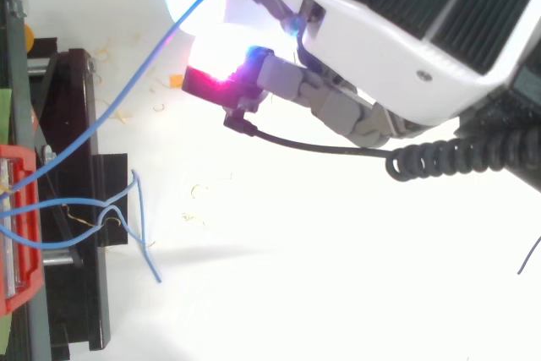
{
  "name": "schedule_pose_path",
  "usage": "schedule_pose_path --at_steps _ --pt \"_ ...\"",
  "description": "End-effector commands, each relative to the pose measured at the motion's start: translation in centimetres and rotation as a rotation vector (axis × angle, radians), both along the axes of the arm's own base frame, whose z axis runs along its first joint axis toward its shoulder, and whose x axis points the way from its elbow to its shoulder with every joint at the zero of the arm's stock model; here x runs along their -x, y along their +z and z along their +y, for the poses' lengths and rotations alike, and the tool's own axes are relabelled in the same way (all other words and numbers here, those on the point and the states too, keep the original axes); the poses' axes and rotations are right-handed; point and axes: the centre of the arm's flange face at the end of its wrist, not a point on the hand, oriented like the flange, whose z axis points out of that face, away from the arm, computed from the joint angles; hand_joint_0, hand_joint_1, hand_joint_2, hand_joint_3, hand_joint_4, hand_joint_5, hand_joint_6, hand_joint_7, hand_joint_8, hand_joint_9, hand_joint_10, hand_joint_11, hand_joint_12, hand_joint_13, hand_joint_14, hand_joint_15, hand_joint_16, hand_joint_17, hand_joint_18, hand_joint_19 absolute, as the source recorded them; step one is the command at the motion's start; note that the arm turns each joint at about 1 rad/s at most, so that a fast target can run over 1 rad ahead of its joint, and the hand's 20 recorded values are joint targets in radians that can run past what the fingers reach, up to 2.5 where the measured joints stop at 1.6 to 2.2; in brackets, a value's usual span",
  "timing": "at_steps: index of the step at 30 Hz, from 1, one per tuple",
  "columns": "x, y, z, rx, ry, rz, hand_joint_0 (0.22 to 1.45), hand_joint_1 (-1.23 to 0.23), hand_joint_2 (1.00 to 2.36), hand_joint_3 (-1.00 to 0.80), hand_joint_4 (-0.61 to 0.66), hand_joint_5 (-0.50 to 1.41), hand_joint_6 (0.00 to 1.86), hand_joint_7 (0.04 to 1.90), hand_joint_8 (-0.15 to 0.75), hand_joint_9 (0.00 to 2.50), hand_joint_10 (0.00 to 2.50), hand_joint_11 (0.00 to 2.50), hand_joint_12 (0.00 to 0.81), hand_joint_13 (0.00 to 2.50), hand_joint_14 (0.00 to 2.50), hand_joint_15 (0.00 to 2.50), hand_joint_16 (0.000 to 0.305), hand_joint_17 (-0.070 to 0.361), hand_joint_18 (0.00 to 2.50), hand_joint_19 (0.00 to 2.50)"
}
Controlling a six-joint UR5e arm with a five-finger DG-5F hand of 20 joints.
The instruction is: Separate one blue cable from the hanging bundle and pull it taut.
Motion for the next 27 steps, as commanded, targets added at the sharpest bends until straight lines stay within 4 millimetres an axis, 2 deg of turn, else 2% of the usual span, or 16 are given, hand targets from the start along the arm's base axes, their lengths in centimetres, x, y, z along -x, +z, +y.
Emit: schedule_pose_path --at_steps 1,6,21,24,27 --pt "-0.5 1.0 0.6 0.327 0.048 0.152 0.71 -0.83 1.02 -0.11 0.18 0.12 0.51 1.06 0.15 1.96 0.02 0.43 0.257 1.26 0.02 0.54 0.044 0.098 0.88 0.6" --pt "-0.8 2.2 1.1 0.401 0.067 0.142 0.71 -0.83 1.02 -0.11 0.17 0.12 0.51 1.06 0.149 1.95 0.02 0.43 0.256 1.25 0.02 0.55 0.044 0.098 0.88 0.59" --pt "-1.7 2.6 2.5 0.567 0.112 0.166 0.71 -0.83 1.02 -0.11 0.18 0.12 0.51 1.06 0.15 1.95 0.02 0.43 0.257 1.25 0.02 0.55 0.044 0.098 0.87 0.59" --pt "-1.9 2.1 2.6 0.586 0.107 0.161 0.71 -0.83 1.02 -0.11 0.18 0.12 0.51 1.06 0.15 1.95 0.02 0.42 0.251 1.25 0.02 0.55 0.044 0.099 0.87 0.59" --pt "-2.3 0.2 2.7 0.573 0.096 0.125 0.71 -0.83 1.02 -0.11 0.18 0.12 0.51 1.05 0.15 1.95 0.02 0.42 0.252 1.24 0.02 0.54 0.044 0.098 0.87 0.59"
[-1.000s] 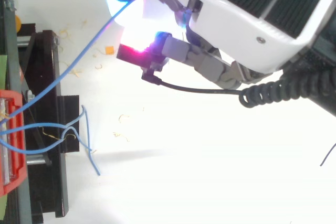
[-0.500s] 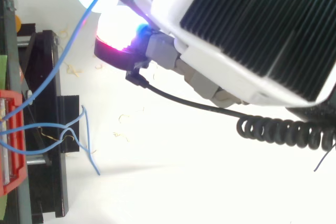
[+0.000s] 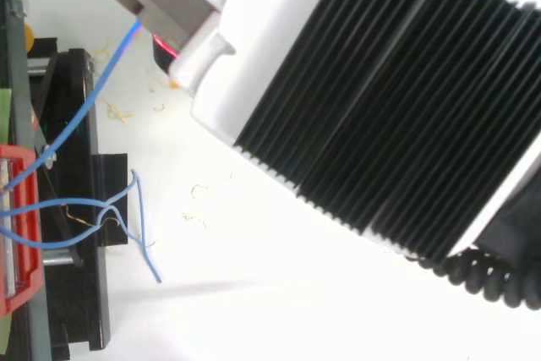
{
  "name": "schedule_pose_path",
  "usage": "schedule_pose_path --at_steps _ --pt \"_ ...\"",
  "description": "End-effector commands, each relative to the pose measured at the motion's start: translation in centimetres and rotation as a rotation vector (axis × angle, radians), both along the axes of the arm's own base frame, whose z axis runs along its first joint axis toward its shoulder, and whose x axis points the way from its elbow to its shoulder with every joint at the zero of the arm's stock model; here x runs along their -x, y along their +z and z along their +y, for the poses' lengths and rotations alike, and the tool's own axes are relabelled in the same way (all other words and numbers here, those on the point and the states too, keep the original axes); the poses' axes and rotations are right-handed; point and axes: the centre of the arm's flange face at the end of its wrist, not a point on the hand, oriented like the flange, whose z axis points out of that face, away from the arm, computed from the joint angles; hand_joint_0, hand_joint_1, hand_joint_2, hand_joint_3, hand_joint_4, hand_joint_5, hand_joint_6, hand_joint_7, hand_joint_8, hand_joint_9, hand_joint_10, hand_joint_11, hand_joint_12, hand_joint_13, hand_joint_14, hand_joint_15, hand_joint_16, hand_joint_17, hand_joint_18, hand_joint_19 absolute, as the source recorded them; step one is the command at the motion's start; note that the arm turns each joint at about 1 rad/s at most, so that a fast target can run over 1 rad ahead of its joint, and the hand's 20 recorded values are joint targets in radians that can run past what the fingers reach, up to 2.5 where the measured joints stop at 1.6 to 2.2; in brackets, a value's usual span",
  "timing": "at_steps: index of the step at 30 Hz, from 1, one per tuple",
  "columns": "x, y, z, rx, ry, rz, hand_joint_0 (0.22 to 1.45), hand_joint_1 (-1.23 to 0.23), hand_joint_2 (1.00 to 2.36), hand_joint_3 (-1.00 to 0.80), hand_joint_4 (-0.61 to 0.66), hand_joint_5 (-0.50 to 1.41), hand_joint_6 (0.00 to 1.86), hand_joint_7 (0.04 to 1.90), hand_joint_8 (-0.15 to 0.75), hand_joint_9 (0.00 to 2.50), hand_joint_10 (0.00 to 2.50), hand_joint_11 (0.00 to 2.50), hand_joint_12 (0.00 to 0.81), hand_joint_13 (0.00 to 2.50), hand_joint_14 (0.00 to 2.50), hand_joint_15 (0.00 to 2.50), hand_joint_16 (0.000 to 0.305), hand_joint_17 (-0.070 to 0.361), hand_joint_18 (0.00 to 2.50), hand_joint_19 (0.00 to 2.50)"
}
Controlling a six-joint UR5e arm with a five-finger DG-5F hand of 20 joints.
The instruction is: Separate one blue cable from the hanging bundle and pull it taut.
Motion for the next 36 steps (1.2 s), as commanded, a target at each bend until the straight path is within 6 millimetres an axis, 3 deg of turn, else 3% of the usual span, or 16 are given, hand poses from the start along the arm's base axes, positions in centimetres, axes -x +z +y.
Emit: schedule_pose_path --at_steps 1,5,19,36 --pt "-0.5 -1.9 0.2 0.011 -0.002 -0.035 0.71 -0.83 1.02 -0.11 0.18 0.12 0.51 1.05 0.149 1.95 0.02 0.42 0.257 1.24 0.02 0.54 0.044 0.098 0.87 0.59" --pt "-0.5 -2.4 0.1 -0.032 -0.004 -0.097 0.71 -0.83 1.02 -0.11 0.18 0.12 0.51 1.06 0.15 1.95 0.02 0.42 0.254 1.24 0.02 0.54 0.044 0.098 0.87 0.59" --pt "2.9 -4.2 -0.5 -0.458 -0.041 -0.285 0.71 -0.83 1.01 -0.12 0.17 0.12 0.51 1.06 0.146 1.94 0.02 0.41 0.26 1.24 0.02 0.54 0.044 0.1 0.88 0.59" --pt "7.7 -6.9 0.2 -0.808 -0.155 -0.17 0.71 -0.83 1.01 -0.12 0.17 0.12 0.51 1.06 0.146 1.94 0.02 0.42 0.261 1.24 0.02 0.54 0.044 0.099 0.87 0.6"
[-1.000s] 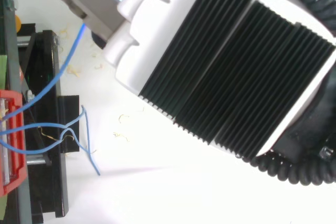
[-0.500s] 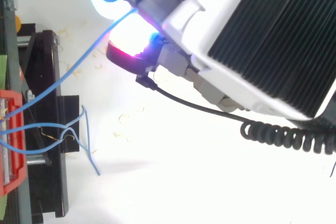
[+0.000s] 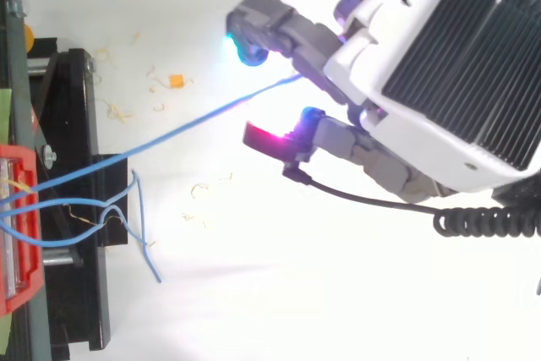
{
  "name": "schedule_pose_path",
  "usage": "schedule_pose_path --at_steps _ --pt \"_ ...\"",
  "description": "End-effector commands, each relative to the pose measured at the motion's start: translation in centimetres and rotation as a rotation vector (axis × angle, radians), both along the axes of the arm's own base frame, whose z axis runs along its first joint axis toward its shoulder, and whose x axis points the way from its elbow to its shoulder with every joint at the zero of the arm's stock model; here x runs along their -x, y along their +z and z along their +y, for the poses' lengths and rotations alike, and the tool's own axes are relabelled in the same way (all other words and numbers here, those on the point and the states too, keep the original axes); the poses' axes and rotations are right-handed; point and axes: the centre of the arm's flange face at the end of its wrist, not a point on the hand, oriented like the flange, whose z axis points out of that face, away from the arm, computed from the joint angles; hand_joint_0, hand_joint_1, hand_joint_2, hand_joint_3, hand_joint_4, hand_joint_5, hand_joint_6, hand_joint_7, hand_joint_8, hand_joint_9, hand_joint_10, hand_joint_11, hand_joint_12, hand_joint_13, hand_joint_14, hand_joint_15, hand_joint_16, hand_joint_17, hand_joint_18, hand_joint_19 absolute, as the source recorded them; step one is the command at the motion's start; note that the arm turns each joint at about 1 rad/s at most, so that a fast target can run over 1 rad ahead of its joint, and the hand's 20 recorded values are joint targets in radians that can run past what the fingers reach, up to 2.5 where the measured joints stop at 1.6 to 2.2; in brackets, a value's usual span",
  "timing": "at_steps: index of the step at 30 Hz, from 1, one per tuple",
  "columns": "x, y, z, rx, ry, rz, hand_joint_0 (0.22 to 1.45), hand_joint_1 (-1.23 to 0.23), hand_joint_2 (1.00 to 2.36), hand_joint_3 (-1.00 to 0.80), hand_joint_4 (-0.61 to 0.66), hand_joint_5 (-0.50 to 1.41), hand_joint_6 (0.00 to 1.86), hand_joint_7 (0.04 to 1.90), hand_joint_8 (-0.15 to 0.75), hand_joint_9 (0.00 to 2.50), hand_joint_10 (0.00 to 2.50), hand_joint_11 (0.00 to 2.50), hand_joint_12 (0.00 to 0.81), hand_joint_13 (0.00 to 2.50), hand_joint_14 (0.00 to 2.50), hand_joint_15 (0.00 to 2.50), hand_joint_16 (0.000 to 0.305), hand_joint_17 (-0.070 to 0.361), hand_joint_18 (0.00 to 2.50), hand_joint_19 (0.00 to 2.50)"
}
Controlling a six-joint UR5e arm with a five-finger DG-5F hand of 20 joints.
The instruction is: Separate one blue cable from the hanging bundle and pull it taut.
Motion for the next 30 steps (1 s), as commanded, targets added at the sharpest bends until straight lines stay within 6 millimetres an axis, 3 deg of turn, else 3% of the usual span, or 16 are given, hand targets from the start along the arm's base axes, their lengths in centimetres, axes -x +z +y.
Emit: schedule_pose_path --at_steps 1,15,30 --pt "1.5 -0.5 0.0 -0.241 -0.049 -0.06 0.71 -0.83 1.01 -0.12 0.17 0.12 0.51 1.06 0.146 1.94 0.02 0.42 0.263 1.24 0.02 0.53 0.044 0.099 0.87 0.6" --pt "2.7 -2.6 0.5 -0.544 -0.05 -0.099 0.71 -0.83 1.01 -0.12 0.16 0.12 0.51 1.06 0.146 1.95 0.02 0.41 0.26 1.23 0.02 0.54 0.044 0.099 0.87 0.6" --pt "1.5 -2.3 0.7 -0.618 -0.03 -0.208 0.71 -0.83 1.01 -0.14 0.16 0.12 0.51 1.06 0.146 1.94 0.02 0.42 0.262 1.23 0.02 0.54 0.043 0.098 0.87 0.6"
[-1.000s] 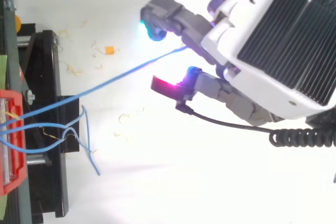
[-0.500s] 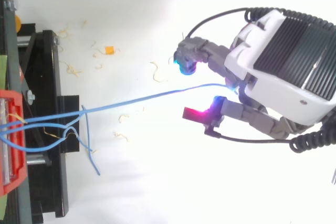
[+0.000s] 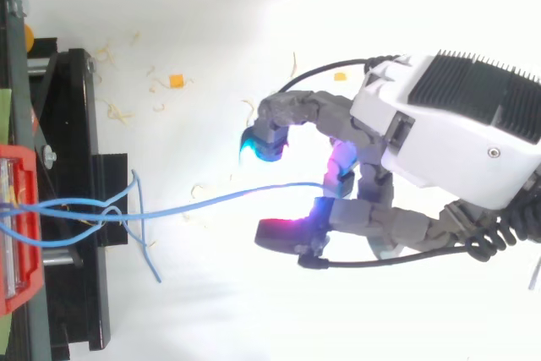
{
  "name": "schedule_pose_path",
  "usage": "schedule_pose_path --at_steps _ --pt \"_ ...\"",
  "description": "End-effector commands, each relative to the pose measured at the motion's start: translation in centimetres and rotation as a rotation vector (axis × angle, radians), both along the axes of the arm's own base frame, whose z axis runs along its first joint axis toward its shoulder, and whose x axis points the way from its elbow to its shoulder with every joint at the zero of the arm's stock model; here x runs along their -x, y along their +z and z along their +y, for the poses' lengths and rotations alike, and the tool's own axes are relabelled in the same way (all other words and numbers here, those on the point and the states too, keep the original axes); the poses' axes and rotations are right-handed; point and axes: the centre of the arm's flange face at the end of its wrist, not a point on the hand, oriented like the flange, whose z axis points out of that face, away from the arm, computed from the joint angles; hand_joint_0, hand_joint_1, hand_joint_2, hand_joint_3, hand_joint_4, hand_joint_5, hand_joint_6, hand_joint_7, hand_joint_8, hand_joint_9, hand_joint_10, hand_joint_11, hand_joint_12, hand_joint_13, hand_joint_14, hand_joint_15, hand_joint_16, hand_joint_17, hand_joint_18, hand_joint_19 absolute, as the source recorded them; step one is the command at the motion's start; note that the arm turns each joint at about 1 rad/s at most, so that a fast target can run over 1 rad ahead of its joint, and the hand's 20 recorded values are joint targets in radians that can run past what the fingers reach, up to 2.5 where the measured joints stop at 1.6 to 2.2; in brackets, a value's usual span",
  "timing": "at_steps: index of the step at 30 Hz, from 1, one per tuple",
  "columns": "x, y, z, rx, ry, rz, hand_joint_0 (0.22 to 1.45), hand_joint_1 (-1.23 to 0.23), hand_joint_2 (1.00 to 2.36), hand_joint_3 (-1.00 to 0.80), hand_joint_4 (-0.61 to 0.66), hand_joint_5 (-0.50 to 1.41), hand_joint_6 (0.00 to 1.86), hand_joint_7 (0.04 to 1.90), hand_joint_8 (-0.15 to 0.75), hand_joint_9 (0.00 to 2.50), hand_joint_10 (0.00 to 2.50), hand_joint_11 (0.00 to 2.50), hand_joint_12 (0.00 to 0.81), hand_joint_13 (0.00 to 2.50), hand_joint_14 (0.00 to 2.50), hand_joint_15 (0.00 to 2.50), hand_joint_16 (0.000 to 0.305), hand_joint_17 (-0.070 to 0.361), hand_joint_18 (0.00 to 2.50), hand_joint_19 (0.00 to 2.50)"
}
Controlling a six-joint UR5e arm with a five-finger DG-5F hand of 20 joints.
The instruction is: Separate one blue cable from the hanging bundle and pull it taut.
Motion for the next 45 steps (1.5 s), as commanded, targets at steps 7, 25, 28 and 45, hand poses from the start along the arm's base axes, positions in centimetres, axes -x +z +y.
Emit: schedule_pose_path --at_steps 7,25,28,45 --pt "-0.4 0.1 0.0 0.003 0.005 -0.022 0.71 -0.83 1.01 -0.14 0.16 0.12 0.51 1.06 0.146 1.94 0.02 0.43 0.261 1.23 0.02 0.53 0.043 0.098 0.86 0.6" --pt "0.1 -0.4 -0.4 -0.108 0.015 -0.008 0.71 -0.82 1.01 -0.14 0.16 0.12 0.51 1.06 0.145 1.94 0.02 0.42 0.262 1.22 0.02 0.54 0.043 0.096 0.85 0.6" --pt "0.5 -0.6 -0.7 -0.15 0.01 0.008 0.71 -0.82 1.01 -0.15 0.16 0.12 0.51 1.06 0.144 1.94 0.02 0.43 0.259 1.22 0.02 0.55 0.043 0.096 0.85 0.61" --pt "1.3 -1.4 -1.5 -0.263 0.008 0.066 0.71 -0.82 1.01 -0.15 0.17 0.12 0.51 1.06 0.143 1.93 0.02 0.41 0.259 1.22 0.02 0.54 0.042 0.095 0.85 0.61"
